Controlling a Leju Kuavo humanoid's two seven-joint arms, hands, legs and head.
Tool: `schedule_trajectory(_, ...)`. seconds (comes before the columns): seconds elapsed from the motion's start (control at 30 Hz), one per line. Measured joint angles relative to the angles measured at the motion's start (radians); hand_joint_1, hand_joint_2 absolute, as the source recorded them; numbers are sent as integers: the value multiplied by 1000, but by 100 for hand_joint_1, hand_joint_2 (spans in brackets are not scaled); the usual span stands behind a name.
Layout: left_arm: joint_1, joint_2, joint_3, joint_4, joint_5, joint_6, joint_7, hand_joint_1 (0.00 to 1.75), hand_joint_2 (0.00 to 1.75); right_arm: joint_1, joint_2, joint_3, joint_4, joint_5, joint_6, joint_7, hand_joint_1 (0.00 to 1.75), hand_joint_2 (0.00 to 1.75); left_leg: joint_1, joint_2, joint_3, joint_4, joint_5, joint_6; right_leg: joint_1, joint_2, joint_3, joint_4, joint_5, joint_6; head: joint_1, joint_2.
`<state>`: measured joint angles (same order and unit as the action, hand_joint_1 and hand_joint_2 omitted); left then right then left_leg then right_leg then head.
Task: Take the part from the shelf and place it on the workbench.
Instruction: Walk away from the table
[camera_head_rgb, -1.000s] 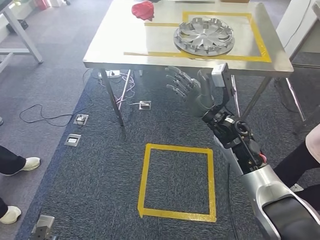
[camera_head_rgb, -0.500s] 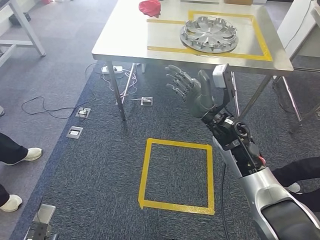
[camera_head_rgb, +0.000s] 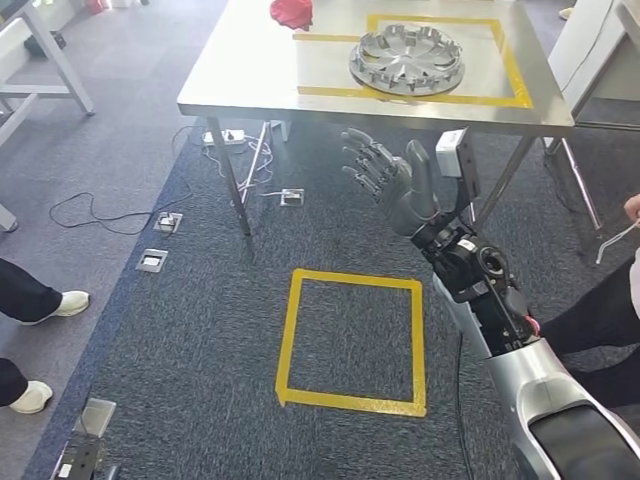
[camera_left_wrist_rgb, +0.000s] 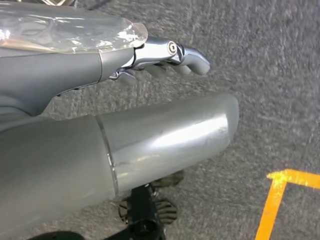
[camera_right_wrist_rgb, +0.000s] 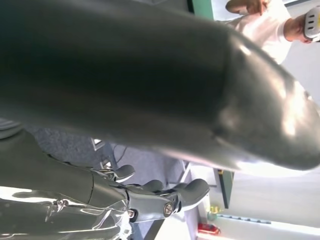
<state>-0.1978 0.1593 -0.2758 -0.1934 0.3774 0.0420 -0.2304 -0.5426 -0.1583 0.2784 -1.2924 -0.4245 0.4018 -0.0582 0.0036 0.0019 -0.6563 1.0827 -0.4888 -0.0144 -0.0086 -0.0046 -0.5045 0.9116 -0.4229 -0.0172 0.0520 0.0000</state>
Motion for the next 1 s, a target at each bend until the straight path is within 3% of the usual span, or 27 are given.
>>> schedule_trajectory(0.07, 2, 0, 0, 0, 0, 0, 0, 0, 0, 3, 0, -1, -2, 2, -4, 0, 0, 0, 5, 0, -48, 136, -69, -8, 0, -1, -22, 2, 13, -2, -12, 0)
schedule_trajectory(0.1, 3, 0, 0, 0, 0, 0, 0, 0, 0, 4, 0, -1, -2, 6, -7, -1, 0, 0, 7, 0, -50, 162, -78, -11, 1, -1, -32, 4, 19, -1, -17, 0)
schedule_trajectory(0.13, 3, -1, 0, 0, 0, 0, 0, 0, 0, 6, 0, -2, -2, 10, -11, -3, 0, 0, 9, 0, -29, 144, -67, -12, 0, 0, -41, 6, 25, 1, -20, 0)
schedule_trajectory(0.23, -3, 0, 0, 0, 0, 0, 0, 0, 0, 8, 0, -6, -4, 29, -27, -21, 0, 0, 13, 0, 107, -68, 3, -8, 2, 0, -61, 20, 32, 10, -28, 0)
schedule_trajectory(0.27, -4, 0, 0, 0, 0, 0, 0, 0, 0, 8, 0, -10, -5, 36, -30, -28, 0, 0, 12, -1, 134, -118, 15, -3, 3, 0, -66, 24, 34, 15, -27, 0)
schedule_trajectory(0.3, -4, 0, 0, 0, 0, 0, -1, 0, 0, 8, 0, -13, -7, 37, -29, -34, 0, 0, 10, -3, 145, -142, 18, 4, 4, 0, -70, 27, 37, 21, -25, 0)
schedule_trajectory(0.4, 4, 0, 0, 0, 0, 0, -6, 0, 0, 26, 0, -19, -24, -15, -5, -40, 0, 0, 6, -4, 137, -144, 30, 25, 1, 1, -76, 31, 40, 37, -19, 0)
schedule_trajectory(0.47, 7, 1, 0, 0, 0, 0, -11, 0, 0, 44, 0, -23, -44, -48, 2, -35, 0, 0, 8, -4, 132, -147, 40, 40, -1, 2, -101, 93, -8, 45, -15, 0)
schedule_trajectory(0.53, 12, 1, 0, 0, 2, 0, -14, 0, 0, 60, 0, -25, -61, -59, -2, -25, 0, 0, 7, -5, 126, -147, 46, 48, -2, 2, -151, 236, -95, 50, -3, 0)
schedule_trajectory(0.57, 16, 1, 0, 0, 3, 0, -15, 0, 0, 69, 0, -26, -68, -60, -4, -22, 0, 0, 5, -6, 123, -147, 48, 49, -1, 2, -173, 304, -126, 51, 3, 0)
schedule_trajectory(0.6, 19, 1, 0, 0, 5, 0, -16, 0, 0, 76, 0, -26, -72, -60, -6, -18, 0, 0, 3, -8, 120, -146, 50, 50, -1, 2, -181, 341, -138, 51, 6, 0)
schedule_trajectory(0.63, 22, 1, 0, 0, 6, 0, -17, 0, 0, 82, 0, -26, -77, -60, -7, -16, 0, 0, 2, -10, 119, -145, 51, 50, -1, 3, -170, 336, -129, 48, 10, 0)
schedule_trajectory(0.67, 23, 1, 0, 0, 8, 0, -18, 0, 0, 84, 0, -26, -81, -60, -8, -16, 0, 0, 1, -12, 118, -144, 52, 49, 0, 4, -140, 290, -103, 44, 12, 0)
schedule_trajectory(0.73, 23, 0, 0, 0, 9, 0, -21, 0, 0, 82, 0, -26, -91, -59, -11, -15, 0, 0, -2, -17, 117, -143, 53, 46, 3, 16, -54, 139, -41, 31, 16, 0)
schedule_trajectory(0.8, 21, -1, 0, 0, 10, 1, -24, 0, 0, 78, 0, -26, -99, -58, -15, -14, 0, 0, -2, -22, 111, -141, 58, 38, 8, 27, -9, 45, -17, 20, 17, 0)
schedule_trajectory(0.9, 23, -2, 0, 0, 10, 3, -26, 0, 0, 77, 0, -26, -106, -58, -18, -11, 0, 0, -2, -26, 101, -140, 63, 22, 6, 20, -7, 23, -15, 13, 21, 0)
schedule_trajectory(0.97, 21, 0, -1, 0, 9, 5, -27, 0, 0, 75, 0, -25, -110, -56, -19, -12, 0, 0, -3, -22, 77, -92, 29, 12, -1, 9, -6, 9, -6, 4, 11, 0)
schedule_trajectory(1.0, 20, 1, -1, 0, 9, 6, -28, 0, 0, 75, 0, -25, -111, -54, -19, -13, 0, 0, -1, -19, 50, -35, -5, 7, -2, 3, -8, 5, -2, 1, 2, 0)
